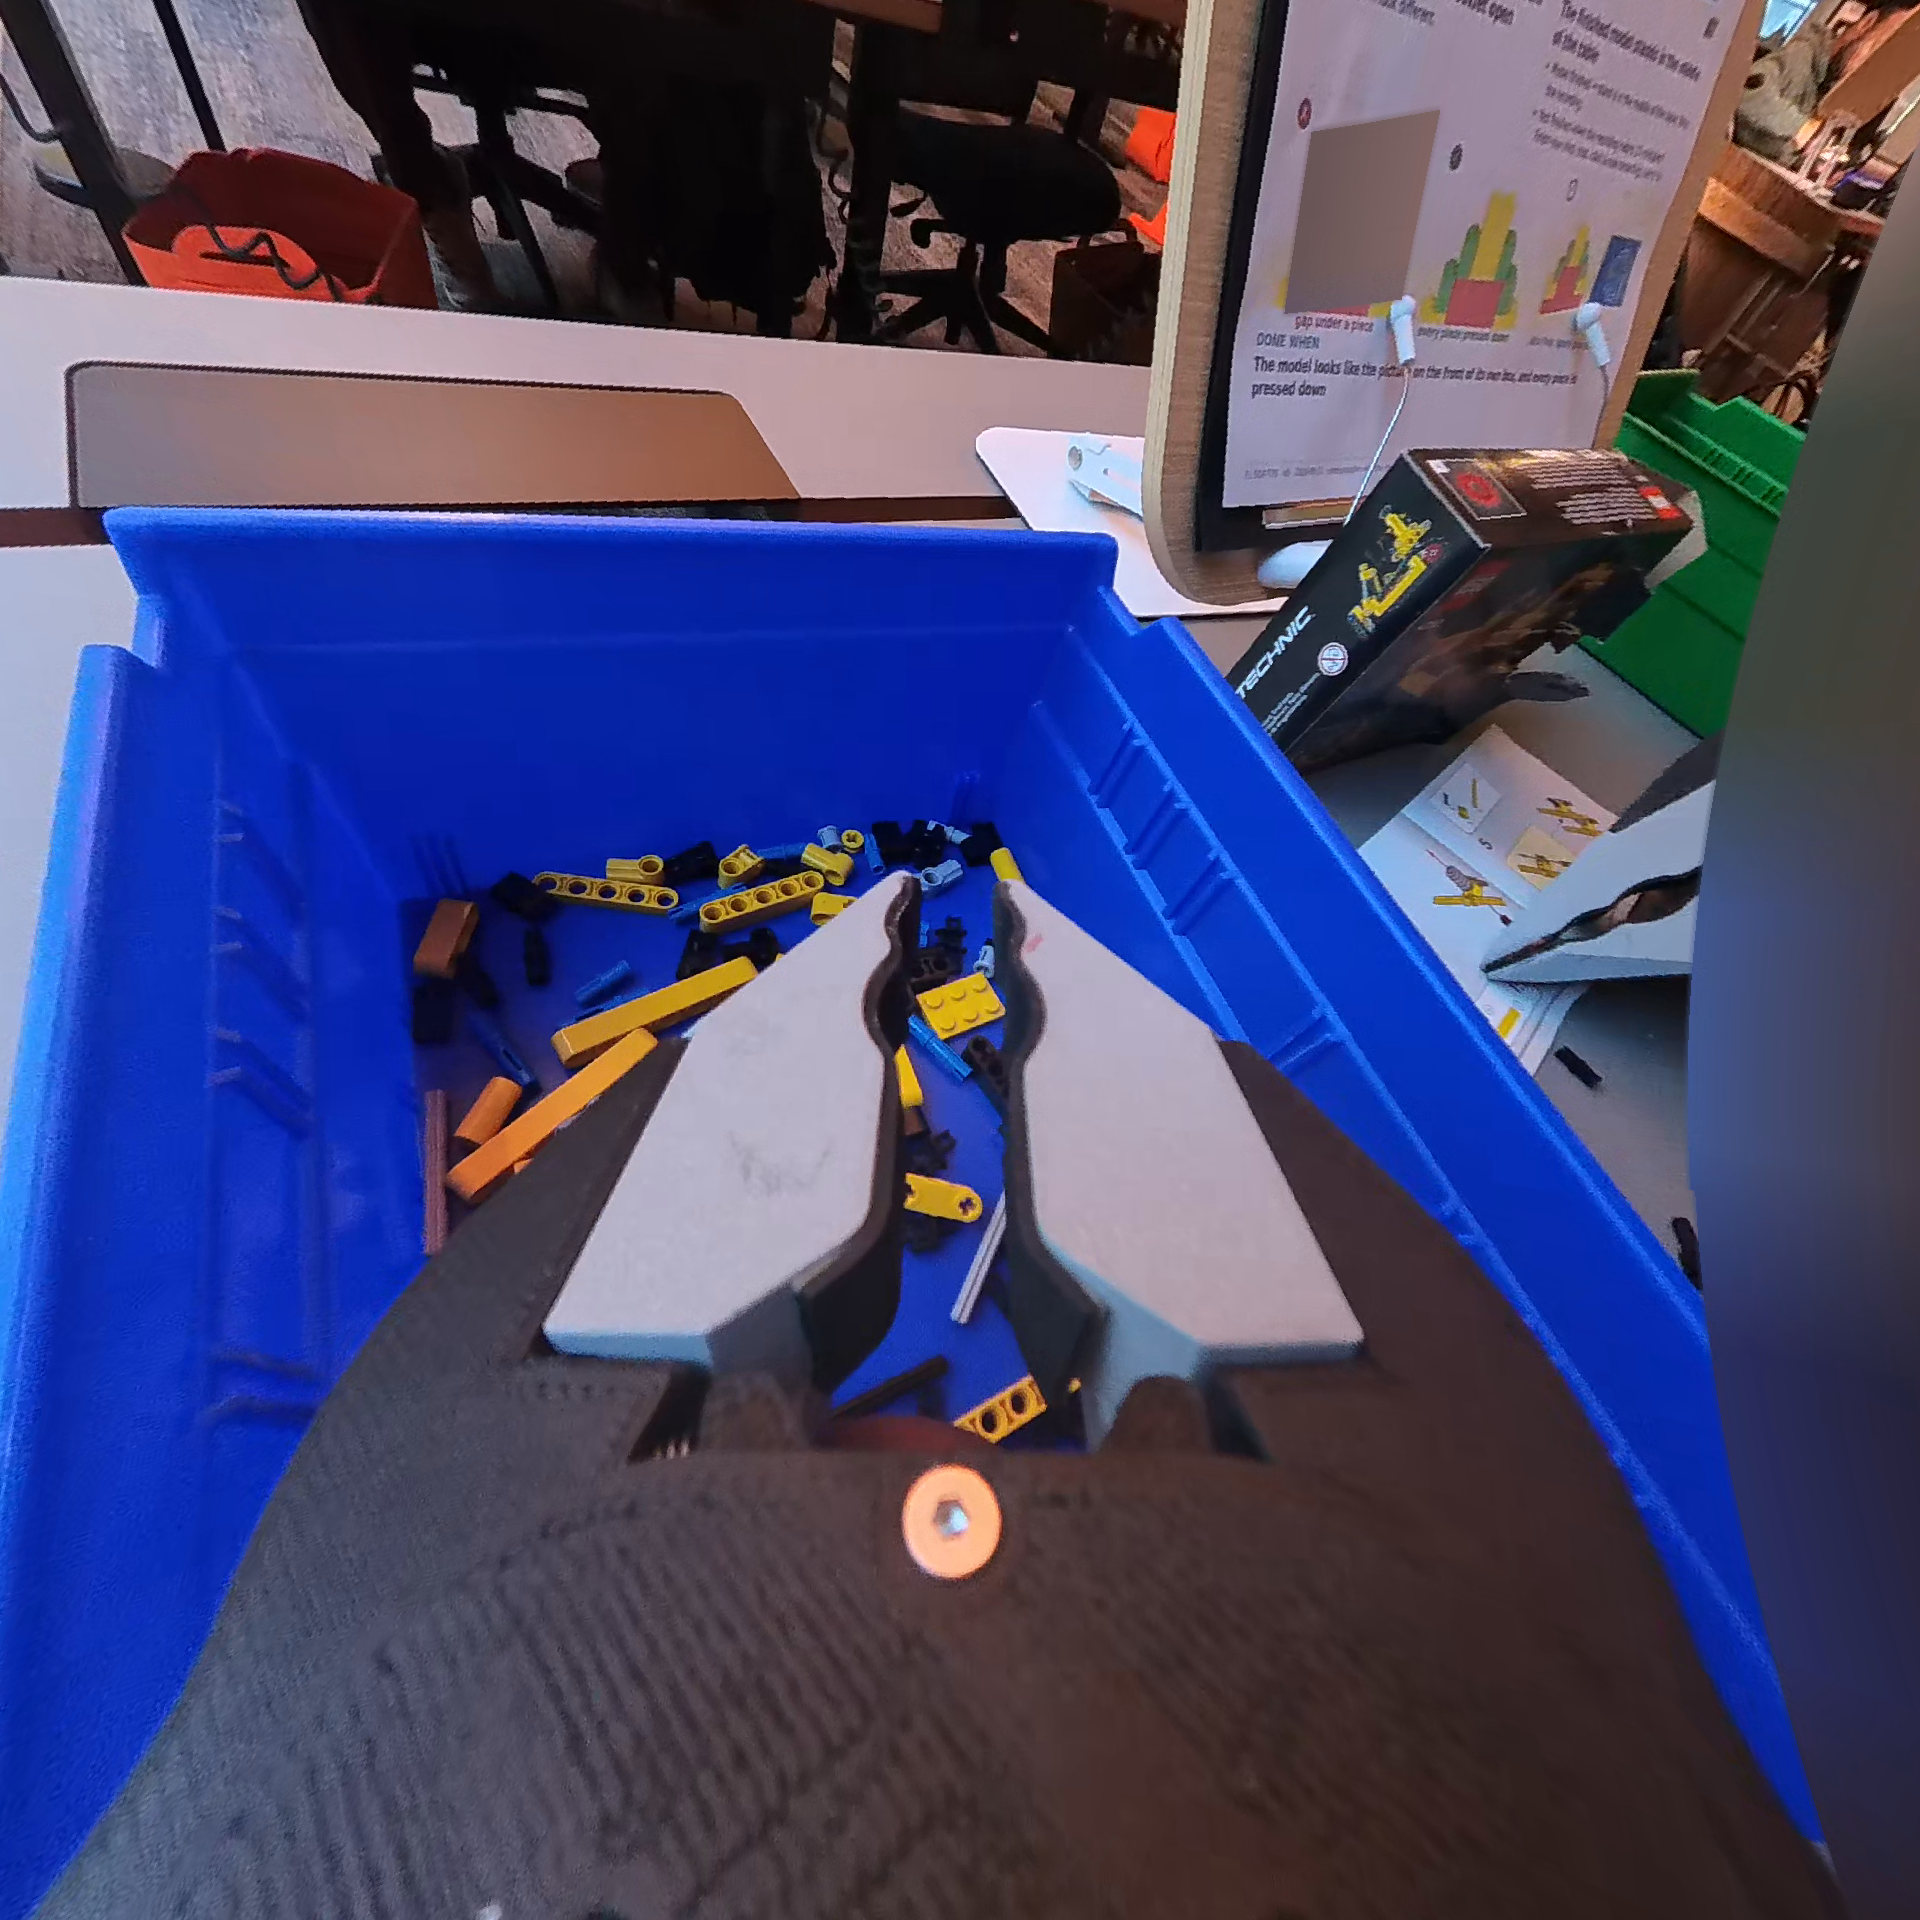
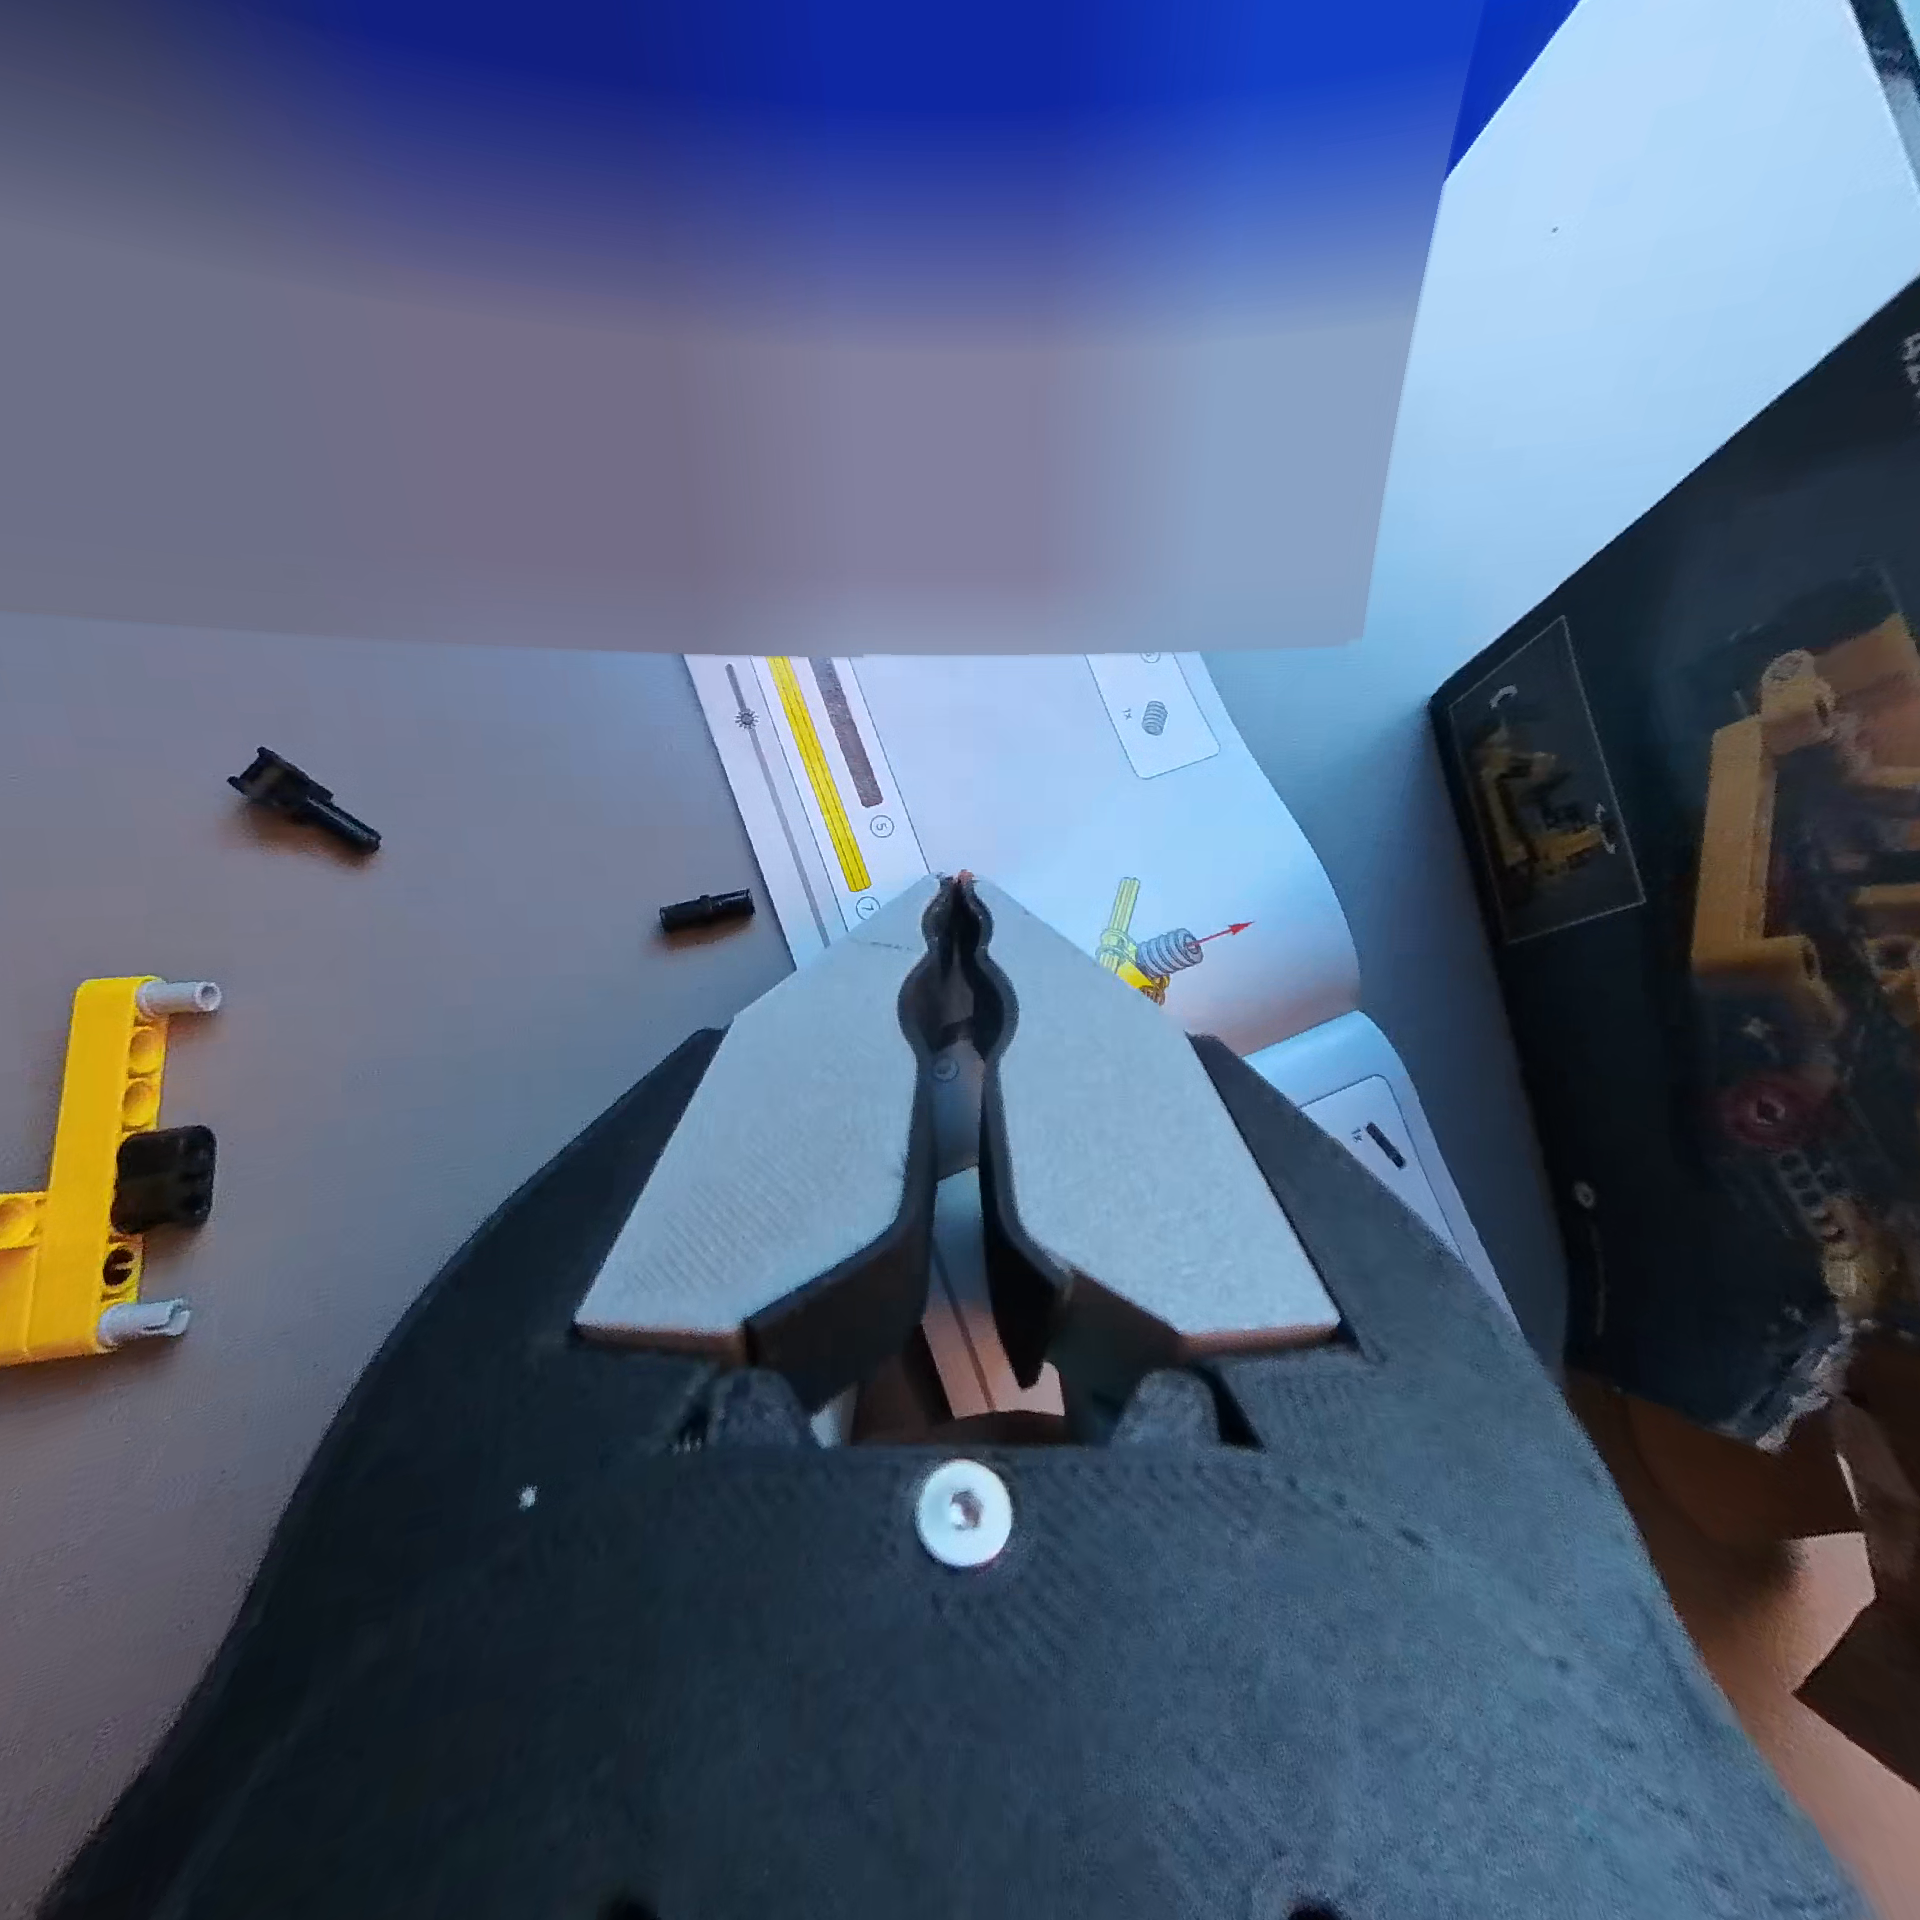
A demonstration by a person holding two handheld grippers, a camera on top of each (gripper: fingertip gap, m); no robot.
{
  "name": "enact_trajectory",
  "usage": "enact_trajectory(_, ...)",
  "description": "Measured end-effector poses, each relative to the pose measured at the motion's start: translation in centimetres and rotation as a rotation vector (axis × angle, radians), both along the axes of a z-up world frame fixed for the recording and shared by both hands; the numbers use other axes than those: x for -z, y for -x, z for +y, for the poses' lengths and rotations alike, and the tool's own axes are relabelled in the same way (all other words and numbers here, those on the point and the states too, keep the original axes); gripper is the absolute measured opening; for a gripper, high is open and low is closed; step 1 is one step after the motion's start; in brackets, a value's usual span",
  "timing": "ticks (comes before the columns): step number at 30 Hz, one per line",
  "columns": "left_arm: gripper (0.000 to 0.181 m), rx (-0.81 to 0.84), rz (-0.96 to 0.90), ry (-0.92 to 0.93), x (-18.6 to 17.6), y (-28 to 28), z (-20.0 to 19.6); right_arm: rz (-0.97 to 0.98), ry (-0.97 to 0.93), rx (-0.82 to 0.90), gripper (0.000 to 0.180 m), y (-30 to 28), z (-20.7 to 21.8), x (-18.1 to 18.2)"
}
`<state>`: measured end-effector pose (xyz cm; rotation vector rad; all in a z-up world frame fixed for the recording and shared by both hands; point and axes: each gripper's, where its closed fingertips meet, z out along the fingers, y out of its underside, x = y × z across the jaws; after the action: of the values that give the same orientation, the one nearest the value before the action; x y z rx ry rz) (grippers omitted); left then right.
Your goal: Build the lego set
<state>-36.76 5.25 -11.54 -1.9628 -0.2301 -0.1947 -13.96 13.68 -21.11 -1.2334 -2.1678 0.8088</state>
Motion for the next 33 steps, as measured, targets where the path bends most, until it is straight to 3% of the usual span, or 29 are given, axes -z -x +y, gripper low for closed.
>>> enact_trajectory(6,0.012,0.002,0.017,0.003,0.0,-0.1,0.0,-0.054,0.036,0.0,0.0,0.0,0.1,0.0)
enact_trajectory(10,0.012,0.008,0.016,0.003,0.0,-0.2,0.0,0.0,0.071,0.034,0.0,0.7,2.3,-2.7)
enact_trajectory(17,0.011,-0.003,0.016,0.001,-0.1,0.0,0.0,-0.146,0.157,0.015,0.0,0.2,3.1,0.1)
enact_trajectory(33,0.012,0.007,0.037,0.007,0.0,-0.4,0.0,-0.101,0.185,-0.008,0.0,0.3,3.2,0.1)
